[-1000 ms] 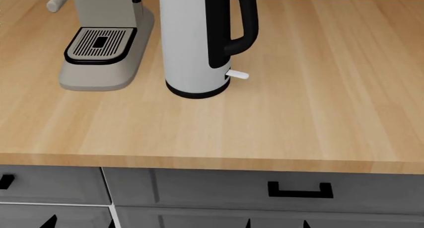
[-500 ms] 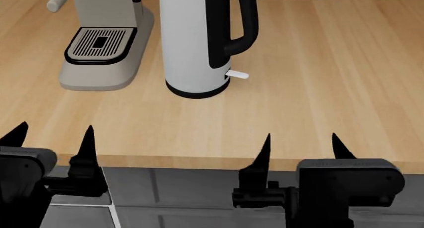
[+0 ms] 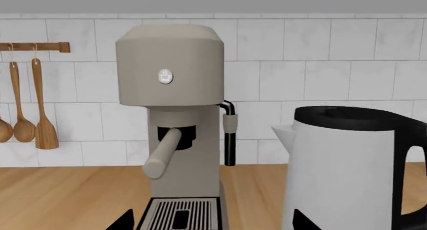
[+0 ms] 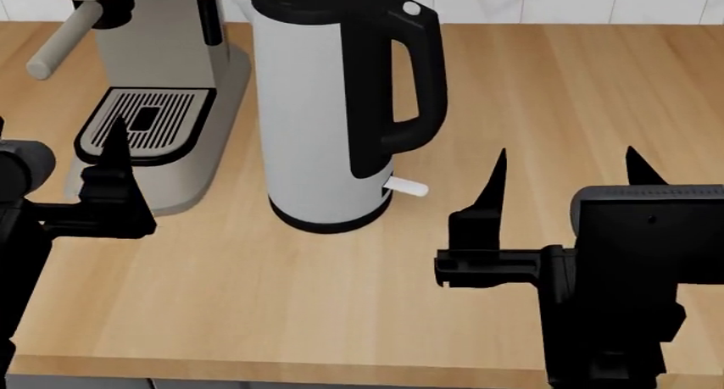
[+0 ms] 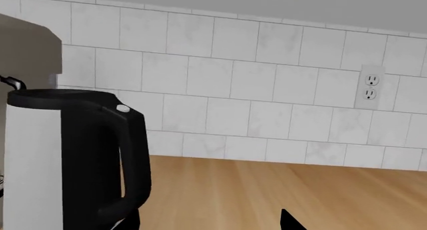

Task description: Press down the lever to turn on the electric kettle.

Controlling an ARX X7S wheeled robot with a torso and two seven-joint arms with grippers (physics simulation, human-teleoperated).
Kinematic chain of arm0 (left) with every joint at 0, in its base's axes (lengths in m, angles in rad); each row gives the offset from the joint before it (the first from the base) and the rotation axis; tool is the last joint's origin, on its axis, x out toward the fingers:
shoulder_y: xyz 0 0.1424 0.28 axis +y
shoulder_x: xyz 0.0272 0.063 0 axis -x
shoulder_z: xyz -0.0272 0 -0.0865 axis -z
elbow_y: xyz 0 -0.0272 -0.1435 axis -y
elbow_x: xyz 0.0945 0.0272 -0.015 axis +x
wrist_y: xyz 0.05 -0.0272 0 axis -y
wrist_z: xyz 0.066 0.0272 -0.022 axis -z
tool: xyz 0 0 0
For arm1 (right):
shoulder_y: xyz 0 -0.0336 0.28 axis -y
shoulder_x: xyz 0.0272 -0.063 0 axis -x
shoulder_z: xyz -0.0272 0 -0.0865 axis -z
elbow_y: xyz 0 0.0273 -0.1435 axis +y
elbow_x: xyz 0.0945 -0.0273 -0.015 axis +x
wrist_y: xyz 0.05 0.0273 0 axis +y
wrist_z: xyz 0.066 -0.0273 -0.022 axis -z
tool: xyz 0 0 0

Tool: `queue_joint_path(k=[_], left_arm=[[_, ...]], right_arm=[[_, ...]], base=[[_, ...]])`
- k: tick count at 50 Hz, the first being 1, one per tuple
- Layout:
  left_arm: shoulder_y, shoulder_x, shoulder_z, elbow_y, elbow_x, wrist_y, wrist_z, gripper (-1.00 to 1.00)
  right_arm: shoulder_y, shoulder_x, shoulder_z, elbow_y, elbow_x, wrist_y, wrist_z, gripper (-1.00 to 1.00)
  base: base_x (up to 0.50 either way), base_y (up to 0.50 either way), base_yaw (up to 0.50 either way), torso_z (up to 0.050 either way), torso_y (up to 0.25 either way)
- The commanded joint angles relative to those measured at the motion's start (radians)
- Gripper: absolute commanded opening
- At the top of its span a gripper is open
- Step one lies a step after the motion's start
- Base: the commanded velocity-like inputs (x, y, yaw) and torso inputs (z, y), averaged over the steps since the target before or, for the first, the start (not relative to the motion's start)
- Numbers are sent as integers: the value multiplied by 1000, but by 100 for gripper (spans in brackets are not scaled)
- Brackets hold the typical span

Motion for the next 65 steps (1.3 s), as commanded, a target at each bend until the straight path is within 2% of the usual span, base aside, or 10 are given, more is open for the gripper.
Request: queue_joint_path(k=[1, 11, 23, 26, 37, 65], left_arm=[[-26, -11, 6, -70, 16, 41, 4, 100], [-88, -8, -16, -199, 19, 63, 3, 100], [-57, -50, -38, -133, 8, 69, 10, 100], [-57, -46, -65, -131, -6, 69, 3, 100], [-35, -51, -59, -86, -15, 57, -5, 100], [-32, -60, -50, -121, -17, 75, -12, 100]], right_arm=[[28, 17, 26, -4, 21, 46, -4, 100], [22, 22, 80, -5, 60, 86, -13, 100], [-4, 38, 86, -15, 64, 45, -29, 100], [-9, 35, 88, 1, 58, 38, -22, 100], [-19, 46, 94, 11, 83, 56, -40, 100], [-10, 53, 70, 22, 83, 63, -27, 100]], base=[[500, 0, 0, 0, 0], [399, 0, 0, 0, 0], [178, 0, -1, 2, 0], [10, 1, -5, 0, 0], [3, 0, -3, 0, 0], [111, 0, -1, 0, 0]])
